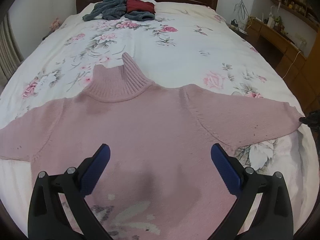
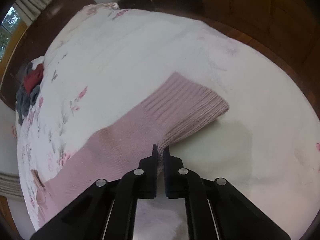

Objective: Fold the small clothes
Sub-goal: 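Grasp the ribbed cuff of one pink sleeve with the right tool, then carry the held sleeve across the sweater body with the right tool, then open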

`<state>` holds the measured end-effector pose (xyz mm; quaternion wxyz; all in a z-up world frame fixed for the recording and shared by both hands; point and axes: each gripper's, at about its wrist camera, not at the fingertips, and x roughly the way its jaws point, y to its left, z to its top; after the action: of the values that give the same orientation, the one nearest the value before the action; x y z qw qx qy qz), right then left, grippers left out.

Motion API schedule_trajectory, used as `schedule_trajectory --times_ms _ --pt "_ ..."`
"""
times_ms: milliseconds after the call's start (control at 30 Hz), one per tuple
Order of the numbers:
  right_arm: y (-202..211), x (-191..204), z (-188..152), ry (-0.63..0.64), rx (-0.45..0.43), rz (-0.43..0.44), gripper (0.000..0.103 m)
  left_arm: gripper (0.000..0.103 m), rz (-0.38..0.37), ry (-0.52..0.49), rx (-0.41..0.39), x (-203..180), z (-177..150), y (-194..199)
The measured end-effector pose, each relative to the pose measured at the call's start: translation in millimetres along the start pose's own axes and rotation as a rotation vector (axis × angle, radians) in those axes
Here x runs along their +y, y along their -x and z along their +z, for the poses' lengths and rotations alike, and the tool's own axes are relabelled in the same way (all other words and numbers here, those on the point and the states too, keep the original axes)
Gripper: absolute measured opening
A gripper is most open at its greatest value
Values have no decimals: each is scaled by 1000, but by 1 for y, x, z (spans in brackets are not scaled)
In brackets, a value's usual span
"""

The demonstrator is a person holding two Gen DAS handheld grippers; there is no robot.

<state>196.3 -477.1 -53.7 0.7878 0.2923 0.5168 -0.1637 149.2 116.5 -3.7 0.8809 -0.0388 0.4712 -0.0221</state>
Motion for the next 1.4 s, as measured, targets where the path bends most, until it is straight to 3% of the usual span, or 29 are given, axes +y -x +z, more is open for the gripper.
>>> schedule_trajectory --times_ms 133,267,367,500,767,1000,1167,1400 --pt "-18 11 -4 -3 45 -73 5 100 21 24 21 15 0 -1" --pt "-4 32 -10 63 -41 -121 5 100 45 63 33 40 -5 -2" --pt "19 68 -21 136 -110 -61 5 100 79 62 30 58 -9 -2" --pt "35 134 -46 279 -126 18 5 100 82 95 35 78 -13 -1" --pt "33 267 -134 556 -45 201 4 100 97 109 41 100 -18 2" --pt "7 341 -213 723 18 256 4 100 77 133 46 113 -21 3" --pt "-13 370 -258 812 56 256 4 100 64 136 54 119 -23 2" --pt "-44 378 -295 889 132 234 7 100 53 138 67 119 -24 -3"
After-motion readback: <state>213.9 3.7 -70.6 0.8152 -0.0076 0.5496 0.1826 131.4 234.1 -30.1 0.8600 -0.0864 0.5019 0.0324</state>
